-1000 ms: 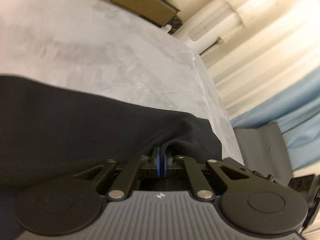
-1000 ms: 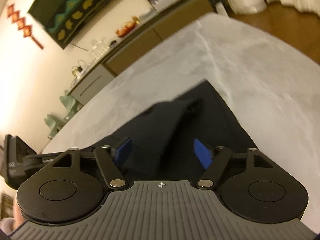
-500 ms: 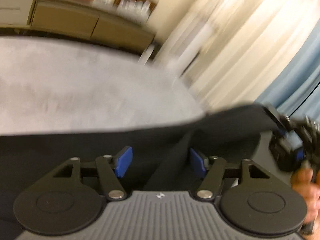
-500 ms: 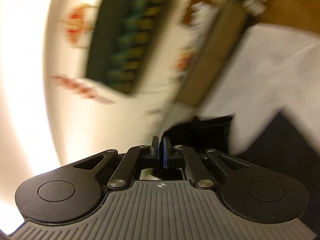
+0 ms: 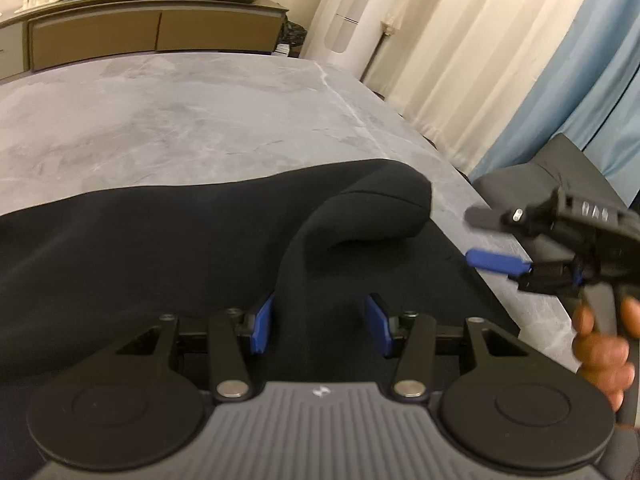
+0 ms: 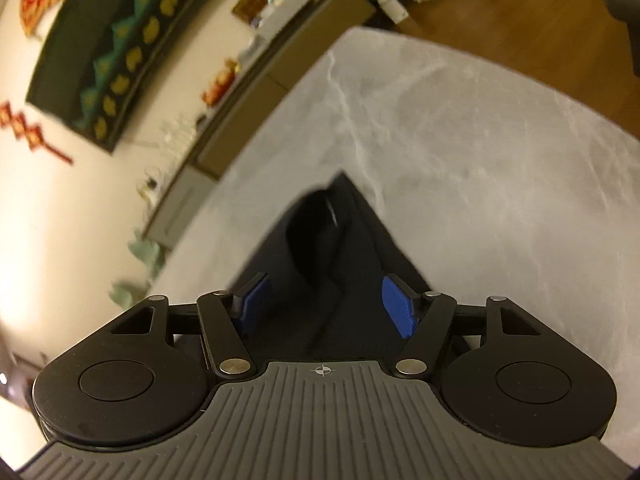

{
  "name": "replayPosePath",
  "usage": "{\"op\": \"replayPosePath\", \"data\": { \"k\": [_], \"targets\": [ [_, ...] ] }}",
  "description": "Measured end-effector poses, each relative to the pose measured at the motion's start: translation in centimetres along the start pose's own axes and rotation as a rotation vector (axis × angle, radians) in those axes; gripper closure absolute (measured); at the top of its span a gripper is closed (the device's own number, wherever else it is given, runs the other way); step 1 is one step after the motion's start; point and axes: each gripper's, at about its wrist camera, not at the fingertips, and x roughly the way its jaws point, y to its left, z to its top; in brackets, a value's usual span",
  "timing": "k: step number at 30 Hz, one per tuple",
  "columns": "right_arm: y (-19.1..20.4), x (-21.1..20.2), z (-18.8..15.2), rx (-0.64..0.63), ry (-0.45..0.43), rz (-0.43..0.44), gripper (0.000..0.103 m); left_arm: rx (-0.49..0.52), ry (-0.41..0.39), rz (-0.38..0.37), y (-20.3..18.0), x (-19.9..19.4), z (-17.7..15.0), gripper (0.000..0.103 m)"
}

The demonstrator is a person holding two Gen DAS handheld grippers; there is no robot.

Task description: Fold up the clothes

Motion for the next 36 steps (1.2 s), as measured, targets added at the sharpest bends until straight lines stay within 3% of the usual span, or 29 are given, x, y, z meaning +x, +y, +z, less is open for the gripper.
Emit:
{"op": "replayPosePath", "data": {
  "k": [2, 9, 10, 13, 22, 27, 32, 34, 36],
  "targets": [
    [0.3, 1.2, -0.7, -0.027, 0.04, 0.039, 0.038, -0.047, -0.007, -0.004, 0.3, 0.0, 0.0, 0.055],
    [4.5, 4.9, -1.9, -0.099, 0.031, 0.026, 0.038, -0.258, -0.013, -0.067, 3.0, -0.1, 0.2, 0.06],
    [5.1, 5.3, -2.2, -0.105, 0.038, 0.023, 0.045, -0.278, -0.011, -0.074, 3.3, -0.1, 0.3, 0.062],
    [5.9, 5.1, -2.4, -0.127, 0.014, -0.026, 0.089, -0.31, -0.006, -0.086, 3.8, -0.3, 0.6, 0.063],
    [4.2, -0.2, -2.4, -0.107, -0.061, -0.085, 0.101, -0.252, -0.009, -0.096, 2.6, -2.5, -0.7, 0.054],
    [3.0, -5.1, -3.1, -0.081, -0.131, -0.095, 0.103, -0.169, -0.071, -0.119, 3.2, -9.3, -3.7, 0.044],
    [1.9, -5.8, -3.8, -0.05, -0.109, -0.09, 0.101, -0.141, -0.133, -0.018, 6.9, -16.1, -7.5, 0.04],
    [1.9, -5.2, -4.0, -0.021, -0.105, -0.106, 0.09, -0.165, -0.146, 0.021, 9.1, -18.4, -9.3, 0.038],
    [2.0, -4.4, -4.3, -0.001, -0.094, -0.129, 0.068, -0.211, -0.151, 0.044, 11.3, -20.3, -10.9, 0.037]
  ]
}}
